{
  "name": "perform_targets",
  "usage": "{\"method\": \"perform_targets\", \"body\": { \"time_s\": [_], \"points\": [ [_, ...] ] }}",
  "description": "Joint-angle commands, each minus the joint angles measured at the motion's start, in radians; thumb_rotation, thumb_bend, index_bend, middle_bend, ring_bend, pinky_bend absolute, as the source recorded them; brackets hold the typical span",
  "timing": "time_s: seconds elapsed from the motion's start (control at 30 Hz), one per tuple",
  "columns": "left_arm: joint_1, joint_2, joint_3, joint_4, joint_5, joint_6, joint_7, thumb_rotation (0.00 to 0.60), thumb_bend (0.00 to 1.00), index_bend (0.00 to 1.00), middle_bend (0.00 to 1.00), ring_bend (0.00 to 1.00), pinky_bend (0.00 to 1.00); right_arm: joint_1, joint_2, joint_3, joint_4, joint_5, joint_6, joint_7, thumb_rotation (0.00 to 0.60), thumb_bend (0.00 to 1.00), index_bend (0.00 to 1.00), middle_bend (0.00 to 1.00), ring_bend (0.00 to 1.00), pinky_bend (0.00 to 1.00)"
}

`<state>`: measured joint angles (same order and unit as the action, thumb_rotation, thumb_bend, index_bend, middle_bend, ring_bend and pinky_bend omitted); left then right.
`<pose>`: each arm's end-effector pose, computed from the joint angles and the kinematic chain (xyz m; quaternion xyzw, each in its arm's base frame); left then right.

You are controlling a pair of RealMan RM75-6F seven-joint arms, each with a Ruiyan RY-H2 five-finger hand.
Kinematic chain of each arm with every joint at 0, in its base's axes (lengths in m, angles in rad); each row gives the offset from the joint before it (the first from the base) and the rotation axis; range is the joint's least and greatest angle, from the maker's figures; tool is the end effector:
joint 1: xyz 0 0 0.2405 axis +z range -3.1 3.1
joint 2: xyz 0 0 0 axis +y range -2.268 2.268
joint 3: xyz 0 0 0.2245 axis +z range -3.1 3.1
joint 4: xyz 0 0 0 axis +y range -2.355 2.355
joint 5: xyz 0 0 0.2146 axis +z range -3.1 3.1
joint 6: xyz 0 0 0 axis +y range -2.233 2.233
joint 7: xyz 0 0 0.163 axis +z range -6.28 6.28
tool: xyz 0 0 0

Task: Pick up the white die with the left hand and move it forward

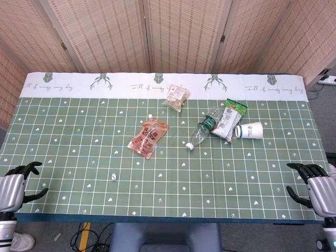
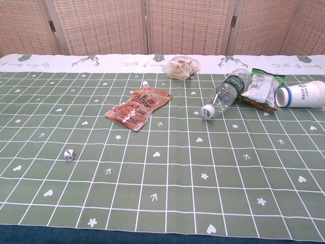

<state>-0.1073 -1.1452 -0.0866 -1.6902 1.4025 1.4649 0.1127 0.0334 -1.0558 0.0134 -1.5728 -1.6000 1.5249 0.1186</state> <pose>-0.2733 0.2099 0.1337 -0.5720 -0.3991 -0.3809 0.6070 -0.2934 -0.1756 0.1572 0.6093 -0.3875 0.3960 0.5674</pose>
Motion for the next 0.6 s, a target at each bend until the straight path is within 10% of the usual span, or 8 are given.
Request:
{"method": "perform_targets", "body": {
  "time_s": [0.03, 0.6],
  "points": [
    [-0.002, -0.01, -0.006, 0.01, 0.003, 0.008, -0.002, 0.6, 0.13, 0.31, 0.48, 0.36, 0.39, 0.002, 0.0, 0.002, 0.0, 0.001, -0.001, -0.002, 0.6, 0.24, 0.28, 0.33, 0.32, 0.27],
    [-0.092, -0.013, -0.002, 0.041, 0.116, -0.062, -0.016, 0.6, 0.21, 0.34, 0.51, 0.42, 0.42, 0.01, 0.009, 0.014, -0.005, 0.009, 0.001, -0.009, 0.6, 0.24, 0.28, 0.33, 0.32, 0.27]
  ]
}}
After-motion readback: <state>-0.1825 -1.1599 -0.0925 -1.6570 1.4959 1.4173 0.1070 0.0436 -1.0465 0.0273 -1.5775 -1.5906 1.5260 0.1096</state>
